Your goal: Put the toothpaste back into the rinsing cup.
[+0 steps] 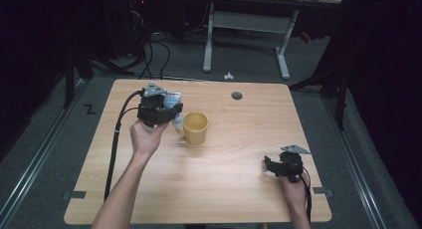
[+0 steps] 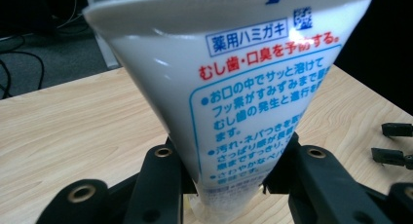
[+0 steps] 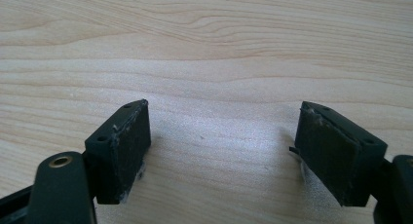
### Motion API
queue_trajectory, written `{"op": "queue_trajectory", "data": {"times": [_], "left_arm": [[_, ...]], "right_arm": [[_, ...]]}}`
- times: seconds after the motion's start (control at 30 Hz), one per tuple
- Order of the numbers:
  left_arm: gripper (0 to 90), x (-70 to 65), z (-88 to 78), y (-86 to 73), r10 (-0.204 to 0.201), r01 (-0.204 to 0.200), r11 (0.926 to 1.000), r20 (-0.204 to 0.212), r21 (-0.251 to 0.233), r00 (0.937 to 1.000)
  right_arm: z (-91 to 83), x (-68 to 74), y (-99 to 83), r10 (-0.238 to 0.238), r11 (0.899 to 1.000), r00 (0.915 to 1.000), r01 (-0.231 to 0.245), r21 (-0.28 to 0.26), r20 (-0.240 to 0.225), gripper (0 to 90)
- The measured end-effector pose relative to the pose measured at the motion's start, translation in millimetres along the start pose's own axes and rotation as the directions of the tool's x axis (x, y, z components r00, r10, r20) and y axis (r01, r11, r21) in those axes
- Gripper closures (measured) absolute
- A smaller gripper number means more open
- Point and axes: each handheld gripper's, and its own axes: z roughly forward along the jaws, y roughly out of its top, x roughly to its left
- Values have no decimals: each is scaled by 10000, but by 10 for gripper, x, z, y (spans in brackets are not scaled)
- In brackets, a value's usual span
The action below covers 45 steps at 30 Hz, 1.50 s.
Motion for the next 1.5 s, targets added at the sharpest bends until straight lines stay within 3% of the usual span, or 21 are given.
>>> {"op": "queue_trajectory", "data": {"times": [0.8,1.5], "left_arm": [[672,-150,263,136,234,-234,9997,318,-1,9992],[671,-218,546,68,458,-470,9985,425,287,9980]], "right_arm": [[-1,0,0,-10,10000,10000,10,5,1,209],[-2,1,-1,14,10000,10000,-14,14,-2,209]]}}
